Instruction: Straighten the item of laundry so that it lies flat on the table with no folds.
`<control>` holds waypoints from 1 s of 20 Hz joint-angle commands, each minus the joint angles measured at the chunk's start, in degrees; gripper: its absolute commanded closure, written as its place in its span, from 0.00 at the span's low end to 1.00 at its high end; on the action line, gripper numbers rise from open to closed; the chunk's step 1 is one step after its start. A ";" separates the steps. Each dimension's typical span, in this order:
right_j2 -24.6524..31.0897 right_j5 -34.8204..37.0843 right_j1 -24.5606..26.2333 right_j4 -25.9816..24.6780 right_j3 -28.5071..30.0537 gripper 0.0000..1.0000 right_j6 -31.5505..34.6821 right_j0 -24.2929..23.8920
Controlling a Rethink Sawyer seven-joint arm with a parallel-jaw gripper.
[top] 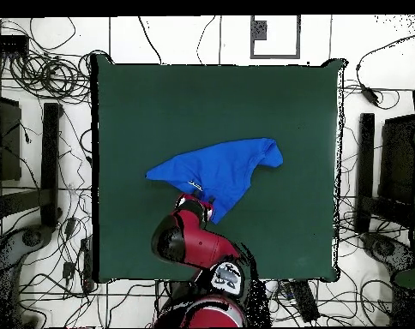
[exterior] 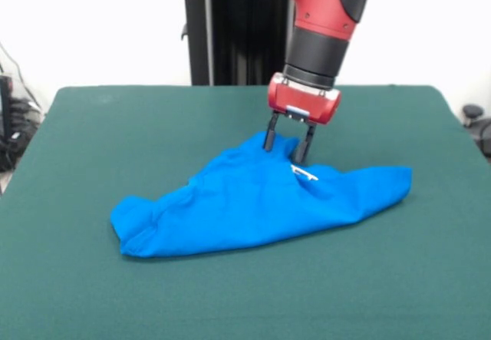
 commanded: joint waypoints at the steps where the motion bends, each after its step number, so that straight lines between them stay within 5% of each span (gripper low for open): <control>1: 7.12 4.72 1.15 -0.98 0.64 0.00 9.33 -0.06; 11: 7.38 3.53 1.34 -1.53 0.85 0.00 9.44 -0.28; 12: 7.32 3.42 1.38 -1.44 0.88 1.00 9.51 -0.18; 20: 6.69 3.38 1.51 -0.90 0.56 1.00 9.47 0.37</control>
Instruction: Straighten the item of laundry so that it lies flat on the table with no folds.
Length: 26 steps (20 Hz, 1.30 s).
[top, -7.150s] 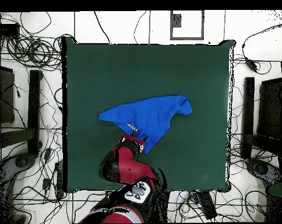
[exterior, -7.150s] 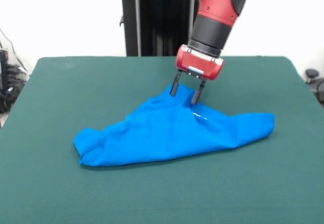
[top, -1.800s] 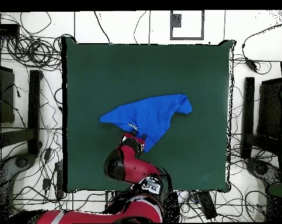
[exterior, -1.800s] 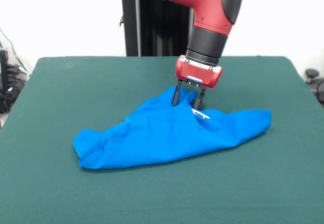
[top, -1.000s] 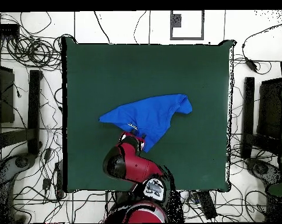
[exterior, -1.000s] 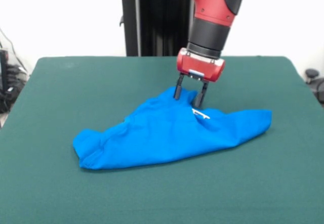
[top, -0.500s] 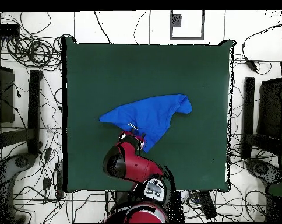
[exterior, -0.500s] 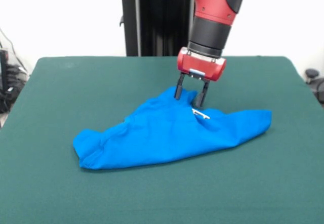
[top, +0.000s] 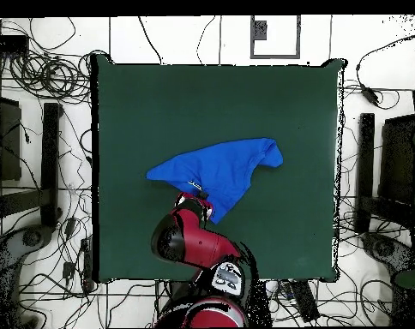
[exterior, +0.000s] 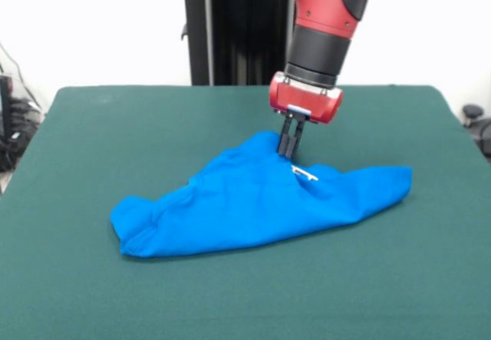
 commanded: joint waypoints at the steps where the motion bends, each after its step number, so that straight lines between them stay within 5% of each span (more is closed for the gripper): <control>1: 6.39 3.30 2.04 -0.90 0.58 1.00 9.52 0.56; 24: 6.38 2.88 1.88 -0.97 0.98 1.00 9.75 0.59; 25: 6.23 2.49 1.94 -0.93 1.01 0.00 9.86 0.74; 26: 6.14 2.78 1.92 -0.85 0.90 0.00 9.71 0.82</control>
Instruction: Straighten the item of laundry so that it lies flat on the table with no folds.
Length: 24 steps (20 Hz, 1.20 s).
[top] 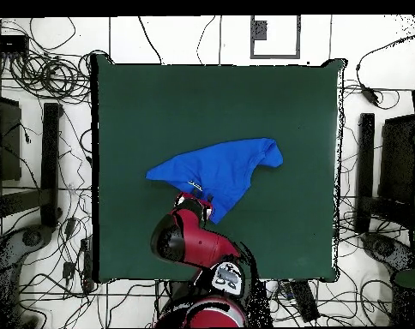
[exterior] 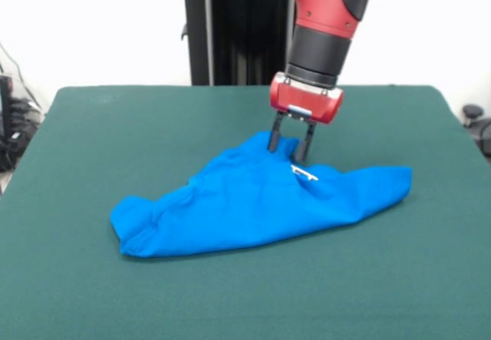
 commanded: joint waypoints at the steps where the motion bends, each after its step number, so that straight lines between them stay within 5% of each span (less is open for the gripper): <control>1: 6.27 2.76 1.89 -1.01 0.97 0.00 9.80 0.57; 24: 8.04 0.03 3.48 -3.92 1.27 0.00 10.05 -2.33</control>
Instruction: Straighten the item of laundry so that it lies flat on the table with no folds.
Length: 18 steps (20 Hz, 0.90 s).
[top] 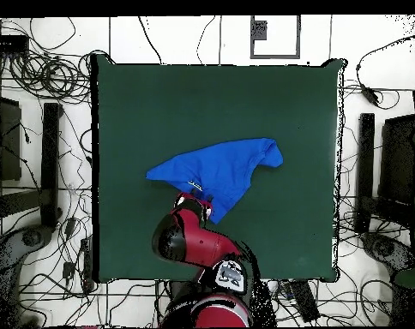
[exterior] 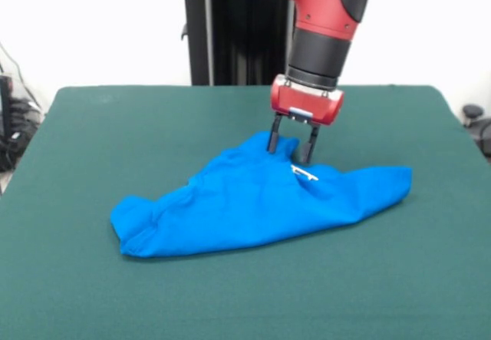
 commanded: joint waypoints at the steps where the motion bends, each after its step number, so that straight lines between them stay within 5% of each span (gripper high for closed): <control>1: 7.00 -0.26 3.40 -2.84 1.42 0.00 10.13 -1.28; 18: 6.53 -1.57 5.02 -2.85 0.71 0.00 11.91 -0.19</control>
